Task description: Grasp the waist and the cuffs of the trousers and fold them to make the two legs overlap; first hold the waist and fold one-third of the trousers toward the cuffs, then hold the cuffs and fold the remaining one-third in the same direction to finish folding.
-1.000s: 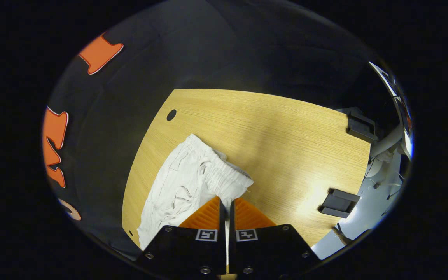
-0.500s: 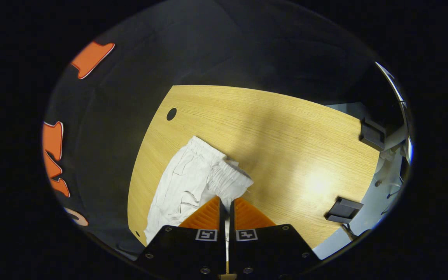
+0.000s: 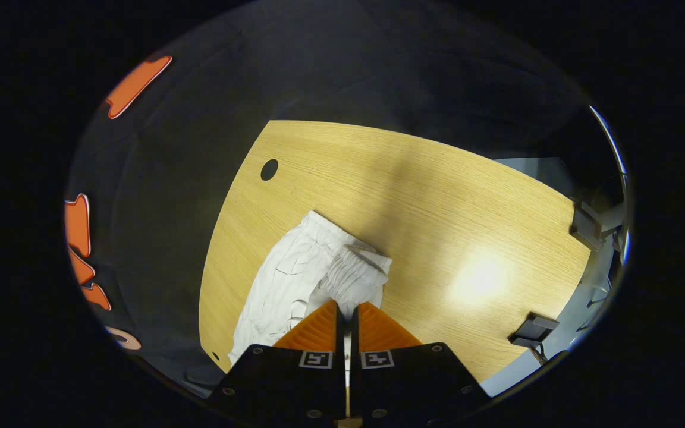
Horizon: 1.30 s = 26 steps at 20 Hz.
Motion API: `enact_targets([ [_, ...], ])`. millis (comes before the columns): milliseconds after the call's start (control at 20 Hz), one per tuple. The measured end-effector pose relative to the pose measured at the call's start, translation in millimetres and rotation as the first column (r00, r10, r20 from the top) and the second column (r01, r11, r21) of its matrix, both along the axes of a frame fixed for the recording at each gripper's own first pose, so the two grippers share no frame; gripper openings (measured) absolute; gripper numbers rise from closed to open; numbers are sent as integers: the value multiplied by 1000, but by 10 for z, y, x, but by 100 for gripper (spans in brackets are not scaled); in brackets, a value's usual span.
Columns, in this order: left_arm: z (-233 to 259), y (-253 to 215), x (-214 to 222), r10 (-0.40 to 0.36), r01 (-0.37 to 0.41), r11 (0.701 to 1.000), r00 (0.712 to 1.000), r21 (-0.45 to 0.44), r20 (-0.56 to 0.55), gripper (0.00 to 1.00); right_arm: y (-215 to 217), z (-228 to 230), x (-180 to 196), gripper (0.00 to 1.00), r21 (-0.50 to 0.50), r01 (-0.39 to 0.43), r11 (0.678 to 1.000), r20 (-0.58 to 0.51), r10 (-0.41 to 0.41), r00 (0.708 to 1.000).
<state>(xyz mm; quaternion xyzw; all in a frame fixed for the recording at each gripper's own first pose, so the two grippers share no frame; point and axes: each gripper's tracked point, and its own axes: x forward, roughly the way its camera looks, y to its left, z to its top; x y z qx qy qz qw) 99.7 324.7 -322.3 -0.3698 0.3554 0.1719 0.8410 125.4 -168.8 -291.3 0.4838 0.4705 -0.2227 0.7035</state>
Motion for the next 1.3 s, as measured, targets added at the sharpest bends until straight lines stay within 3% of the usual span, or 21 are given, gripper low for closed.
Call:
enact_targets([
  [200,-139,45,315,-26,27,1000,999,14,-30,5,36,-24,293,3,38,-8,999,-11,8,1000],
  [600,-412,182,885,-82,89,993,992,72,-98,4,56,-189,698,4,163,71,984,-43,-65,997],
  [950,-745,197,1085,-82,92,994,982,53,-168,4,124,-258,1161,3,321,186,928,-34,-185,982],
  [1300,-625,145,1226,-10,8,998,999,-64,-37,5,185,-146,1544,4,437,224,871,68,-281,957],
])
